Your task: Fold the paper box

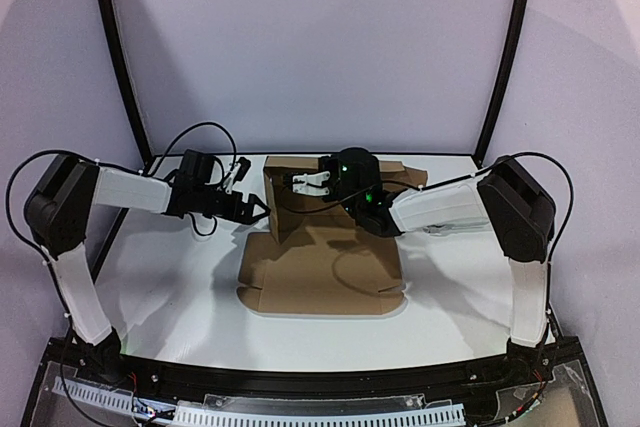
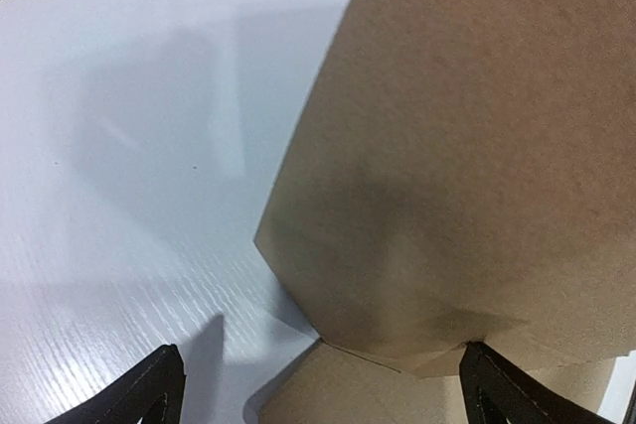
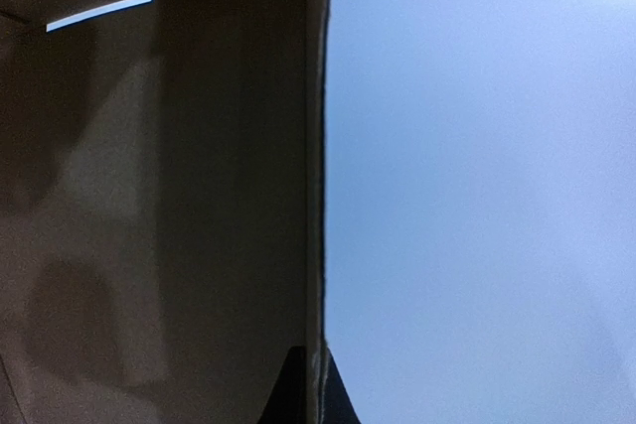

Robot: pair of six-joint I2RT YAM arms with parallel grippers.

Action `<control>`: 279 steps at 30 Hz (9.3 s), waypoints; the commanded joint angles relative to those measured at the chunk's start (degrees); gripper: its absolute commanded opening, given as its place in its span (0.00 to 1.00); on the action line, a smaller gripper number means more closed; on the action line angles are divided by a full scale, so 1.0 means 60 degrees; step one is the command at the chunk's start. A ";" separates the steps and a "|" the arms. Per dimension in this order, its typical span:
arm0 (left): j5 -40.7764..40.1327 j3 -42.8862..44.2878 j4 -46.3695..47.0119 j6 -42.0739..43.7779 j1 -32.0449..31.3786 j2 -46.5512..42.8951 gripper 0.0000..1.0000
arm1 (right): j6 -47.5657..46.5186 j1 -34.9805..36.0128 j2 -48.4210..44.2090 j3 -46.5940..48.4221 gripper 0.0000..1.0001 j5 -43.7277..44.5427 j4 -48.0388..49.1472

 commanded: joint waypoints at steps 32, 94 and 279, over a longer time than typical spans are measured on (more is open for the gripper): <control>-0.1923 0.0302 0.3450 -0.0668 -0.0465 0.0848 0.95 | 0.0185 0.0331 0.0150 -0.0831 0.00 -0.0237 -0.2434; -0.8870 0.0885 0.2466 -0.3109 -0.2442 0.1144 0.01 | 0.1038 0.0641 -0.1384 -0.1508 0.04 -0.0404 -0.2937; -0.5634 -0.0059 -0.1153 -0.4743 -0.2999 -0.3345 0.76 | 1.4432 -0.5363 -1.1975 -0.4092 0.00 -1.2193 -0.8117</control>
